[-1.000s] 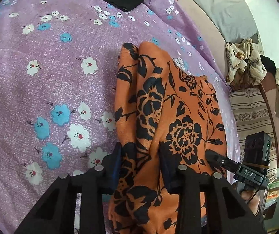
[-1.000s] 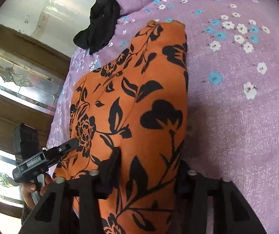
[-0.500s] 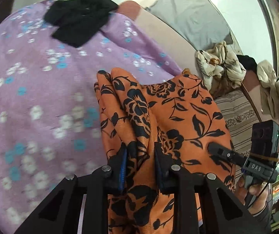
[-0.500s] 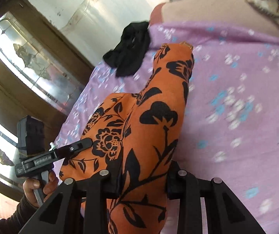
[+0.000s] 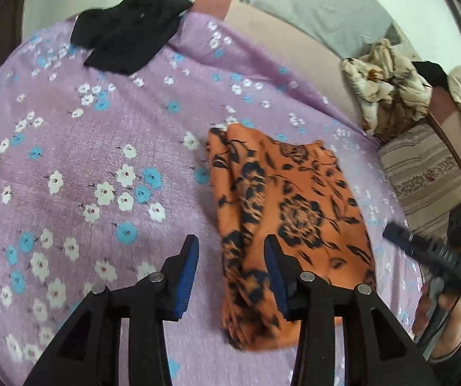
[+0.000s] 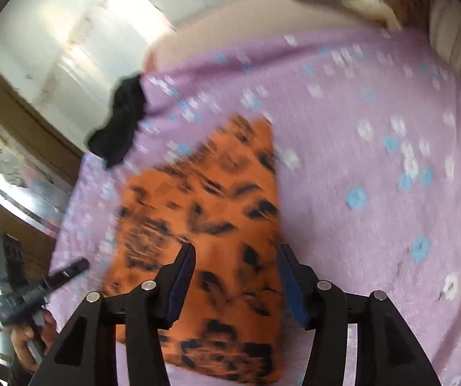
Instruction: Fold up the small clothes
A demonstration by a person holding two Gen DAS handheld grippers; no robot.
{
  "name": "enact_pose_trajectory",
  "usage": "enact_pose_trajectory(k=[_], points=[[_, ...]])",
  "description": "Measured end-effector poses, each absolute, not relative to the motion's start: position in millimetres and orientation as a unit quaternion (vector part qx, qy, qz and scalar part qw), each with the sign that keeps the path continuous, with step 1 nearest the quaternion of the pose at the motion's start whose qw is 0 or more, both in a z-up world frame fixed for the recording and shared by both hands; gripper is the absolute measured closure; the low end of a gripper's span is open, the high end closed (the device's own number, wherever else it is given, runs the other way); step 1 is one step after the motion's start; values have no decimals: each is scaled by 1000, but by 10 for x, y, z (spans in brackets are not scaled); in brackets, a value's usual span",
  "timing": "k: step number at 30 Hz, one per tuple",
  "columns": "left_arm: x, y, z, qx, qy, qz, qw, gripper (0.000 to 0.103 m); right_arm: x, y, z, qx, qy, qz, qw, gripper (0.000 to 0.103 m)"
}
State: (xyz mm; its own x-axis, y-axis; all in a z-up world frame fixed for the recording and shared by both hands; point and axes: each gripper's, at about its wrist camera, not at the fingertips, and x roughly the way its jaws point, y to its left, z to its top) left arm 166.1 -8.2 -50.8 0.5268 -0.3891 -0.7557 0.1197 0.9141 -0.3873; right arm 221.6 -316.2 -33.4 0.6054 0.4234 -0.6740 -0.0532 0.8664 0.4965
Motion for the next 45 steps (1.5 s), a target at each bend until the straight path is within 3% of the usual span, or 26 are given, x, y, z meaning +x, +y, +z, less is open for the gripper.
enact_pose_trajectory(k=[3, 6, 7, 14, 19, 21, 25, 45], points=[[1513, -229, -597, -124, 468, -146, 863, 45, 2289, -2931, -378, 226, 425, 183, 857, 25], [1563, -425, -1016, -72, 538, -116, 832, 42, 2465, -2912, -905, 258, 496, 169, 812, 24], [1572, -437, -1101, -70, 548, -112, 826, 41, 2425, -2965, -919, 277, 477, 163, 818, 24], [1205, -306, -731, -76, 492, -95, 862, 39, 1806, -2966, -342, 263, 415, 153, 858, 24], [699, -249, -323, -44, 432, -57, 899, 16, 1098, -2942, -296, 218, 401, 109, 883, 18], [489, -293, -173, -24, 408, -47, 911, 13, 870, -2865, -331, 186, 410, 92, 888, 13], [219, -411, 35, 2, 385, -36, 922, 9, 663, -2705, -454, 125, 438, 71, 887, 6], [119, -686, 180, 34, 409, 2, 912, 7, 522, -2630, -43, 24, 421, 10, 907, 3]])
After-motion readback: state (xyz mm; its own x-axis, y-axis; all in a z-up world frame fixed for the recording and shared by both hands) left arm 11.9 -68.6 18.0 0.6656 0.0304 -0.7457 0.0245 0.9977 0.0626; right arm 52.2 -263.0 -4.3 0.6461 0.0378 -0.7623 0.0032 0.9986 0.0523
